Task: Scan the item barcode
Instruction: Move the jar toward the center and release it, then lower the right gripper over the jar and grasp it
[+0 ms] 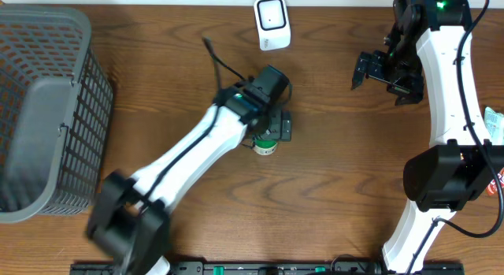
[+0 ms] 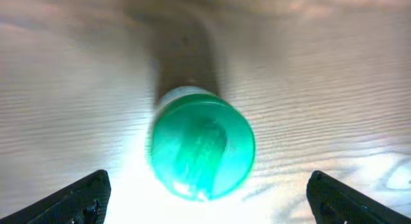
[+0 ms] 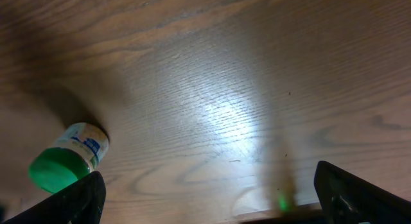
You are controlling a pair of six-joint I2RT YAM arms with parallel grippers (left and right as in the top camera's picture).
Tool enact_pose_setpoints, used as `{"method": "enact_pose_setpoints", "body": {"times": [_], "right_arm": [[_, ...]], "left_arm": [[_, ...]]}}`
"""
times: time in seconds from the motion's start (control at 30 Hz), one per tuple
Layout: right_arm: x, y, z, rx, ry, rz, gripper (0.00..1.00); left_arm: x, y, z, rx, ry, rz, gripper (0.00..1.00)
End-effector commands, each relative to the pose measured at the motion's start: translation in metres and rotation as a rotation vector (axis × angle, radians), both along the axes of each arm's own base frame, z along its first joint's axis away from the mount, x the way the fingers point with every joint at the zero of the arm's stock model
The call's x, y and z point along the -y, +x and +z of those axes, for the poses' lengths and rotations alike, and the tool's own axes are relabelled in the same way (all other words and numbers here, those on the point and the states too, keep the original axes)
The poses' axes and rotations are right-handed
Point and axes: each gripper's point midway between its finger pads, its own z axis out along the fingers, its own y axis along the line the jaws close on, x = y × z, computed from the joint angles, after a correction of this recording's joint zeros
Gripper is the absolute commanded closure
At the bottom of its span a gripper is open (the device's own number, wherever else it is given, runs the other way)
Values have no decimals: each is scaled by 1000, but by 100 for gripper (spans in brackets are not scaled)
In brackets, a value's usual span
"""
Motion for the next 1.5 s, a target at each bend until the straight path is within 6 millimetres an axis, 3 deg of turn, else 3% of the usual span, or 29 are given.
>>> {"method": "enact_pose_setpoints", "body": {"times": [0.0, 0.17, 0.37, 0.53, 0.63, 0.83, 1.03, 1.2, 1.47], "right_arm": [[-15, 4, 3, 23, 6, 46, 1], [-67, 6, 6, 48, 143, 109, 1], [-113, -8, -7, 9, 51, 7, 1], [-168, -24, -27, 5, 32, 18, 1], [-188, -37, -46, -15, -10, -18, 1], [-199, -57, -78, -97, -82, -70, 1], [-207, -57, -103, -125, -101, -8, 1], [-226, -53, -121, -120, -54, 123, 1], [-236, -52, -122, -92, -35, 180, 1]], "left_arm": [[-32, 10, 67, 212, 59, 49, 2], [-84, -5, 138, 422, 135, 131, 2], [-143, -38, 229, 703, 85, 288, 2], [-186, -74, 276, 861, 29, 397, 2], [-202, -93, 285, 894, 6, 416, 2], [-220, -115, 286, 901, 13, 429, 2], [-230, -115, 279, 889, 47, 492, 2], [-230, -114, 272, 875, 59, 498, 2], [-230, -114, 270, 871, 64, 495, 2]]}}
